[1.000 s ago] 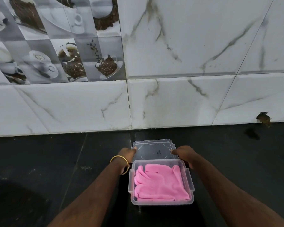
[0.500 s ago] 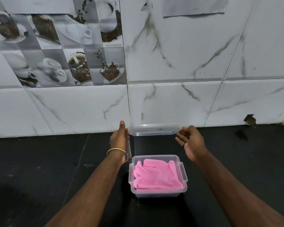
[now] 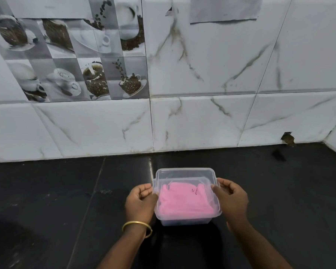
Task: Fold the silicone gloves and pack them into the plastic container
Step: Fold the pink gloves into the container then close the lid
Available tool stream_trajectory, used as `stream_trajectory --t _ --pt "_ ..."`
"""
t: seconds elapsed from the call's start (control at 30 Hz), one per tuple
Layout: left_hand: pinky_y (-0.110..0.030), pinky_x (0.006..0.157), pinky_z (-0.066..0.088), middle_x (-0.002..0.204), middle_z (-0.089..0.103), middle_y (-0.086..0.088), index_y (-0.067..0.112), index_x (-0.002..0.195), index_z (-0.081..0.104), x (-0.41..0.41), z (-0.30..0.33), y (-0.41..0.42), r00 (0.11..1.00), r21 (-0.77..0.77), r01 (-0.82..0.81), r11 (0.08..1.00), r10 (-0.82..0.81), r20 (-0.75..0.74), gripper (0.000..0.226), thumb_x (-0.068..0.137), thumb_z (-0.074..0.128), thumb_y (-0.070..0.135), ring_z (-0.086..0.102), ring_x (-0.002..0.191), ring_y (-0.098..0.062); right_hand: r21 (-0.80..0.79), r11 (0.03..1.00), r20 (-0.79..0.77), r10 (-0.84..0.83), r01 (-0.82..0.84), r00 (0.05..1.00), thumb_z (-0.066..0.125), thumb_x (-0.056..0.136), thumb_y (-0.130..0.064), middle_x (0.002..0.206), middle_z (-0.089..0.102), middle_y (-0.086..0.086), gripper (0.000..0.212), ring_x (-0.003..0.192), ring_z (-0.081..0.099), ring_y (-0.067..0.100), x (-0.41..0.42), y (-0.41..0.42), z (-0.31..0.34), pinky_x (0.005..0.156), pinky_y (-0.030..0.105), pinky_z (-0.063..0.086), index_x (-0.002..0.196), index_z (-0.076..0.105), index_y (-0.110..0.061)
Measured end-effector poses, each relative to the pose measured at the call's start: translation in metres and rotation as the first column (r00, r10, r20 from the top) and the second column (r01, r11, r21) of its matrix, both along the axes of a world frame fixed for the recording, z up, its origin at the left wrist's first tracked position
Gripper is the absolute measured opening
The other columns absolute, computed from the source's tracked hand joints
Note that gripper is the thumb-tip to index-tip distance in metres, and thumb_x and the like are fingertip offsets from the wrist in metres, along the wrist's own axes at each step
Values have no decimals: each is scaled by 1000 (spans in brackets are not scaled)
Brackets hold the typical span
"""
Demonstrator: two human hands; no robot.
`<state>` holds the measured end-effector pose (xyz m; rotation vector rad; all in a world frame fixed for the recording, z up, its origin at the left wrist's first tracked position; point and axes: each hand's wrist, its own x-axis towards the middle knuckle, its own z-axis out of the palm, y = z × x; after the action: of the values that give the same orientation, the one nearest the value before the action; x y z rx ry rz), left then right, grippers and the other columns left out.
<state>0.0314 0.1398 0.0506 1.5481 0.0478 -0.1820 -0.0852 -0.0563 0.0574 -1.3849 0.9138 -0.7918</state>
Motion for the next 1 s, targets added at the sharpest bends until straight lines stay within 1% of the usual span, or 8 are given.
stream_trajectory --t 0.1,0.2,0.4,0.5,0.6,0.73,0.93,1.0 --pt "-15 60 55 82 75 3 20 90 68 -9 -14 6 1000 74 5 997 -6 18 29 73 73 -4 70 70 -3 -72 997 -106 24 -32 994 75 81 -4 94 75 1 24 84 71 14 -9 3 -15 78 39 61 102 73 -14" --pt "-10 58 54 78 75 6 19 91 69 -11 -20 6 998 116 27 993 -33 50 29 73 73 -3 70 69 2 -109 992 -184 44 -65 982 75 82 -9 100 73 1 29 91 69 16 -11 -1 -24 85 44 60 111 71 -13" --pt "-14 62 56 80 75 7 26 89 69 -9 -22 3 995 174 45 984 -59 77 30 73 75 1 70 72 0 -211 974 -235 33 -84 971 73 84 -14 101 71 0 29 85 65 6 -7 -7 -31 80 34 58 113 71 -13" --pt "-12 61 55 79 75 9 29 85 68 -9 -21 3 994 199 35 979 -55 94 31 72 75 1 70 72 2 -264 959 -265 31 -103 964 74 83 -19 100 70 -2 26 86 66 10 -5 -11 -34 82 36 57 109 73 -18" --pt "-17 64 57 78 75 8 30 82 68 -7 -20 1 994 224 32 974 -54 91 31 72 75 1 71 72 -2 -279 952 -280 41 -122 959 74 83 -20 99 72 -1 22 88 67 14 -2 -14 -38 85 40 57 105 74 -20" --pt "-24 68 58 77 75 7 28 81 67 -3 -19 -2 996 223 35 974 -53 75 32 72 74 -2 71 72 -5 -307 942 -309 38 -138 950 73 83 -21 100 71 0 22 87 66 13 1 -16 -42 83 37 57 106 74 -20" --pt "-23 67 57 76 74 6 22 83 70 7 -27 -3 997 220 32 975 -48 66 29 69 78 -2 71 71 -6 -341 925 -339 44 -166 940 73 84 -24 99 68 0 29 87 64 14 5 -20 -43 83 39 57 112 72 -16" --pt "-27 71 58 78 74 5 22 84 69 10 -29 -5 997 238 29 971 -45 63 30 69 78 -2 70 73 -8 -367 912 -353 45 -183 934 73 85 -26 99 67 0 30 87 63 14 6 -19 -44 79 34 55 113 72 -16"
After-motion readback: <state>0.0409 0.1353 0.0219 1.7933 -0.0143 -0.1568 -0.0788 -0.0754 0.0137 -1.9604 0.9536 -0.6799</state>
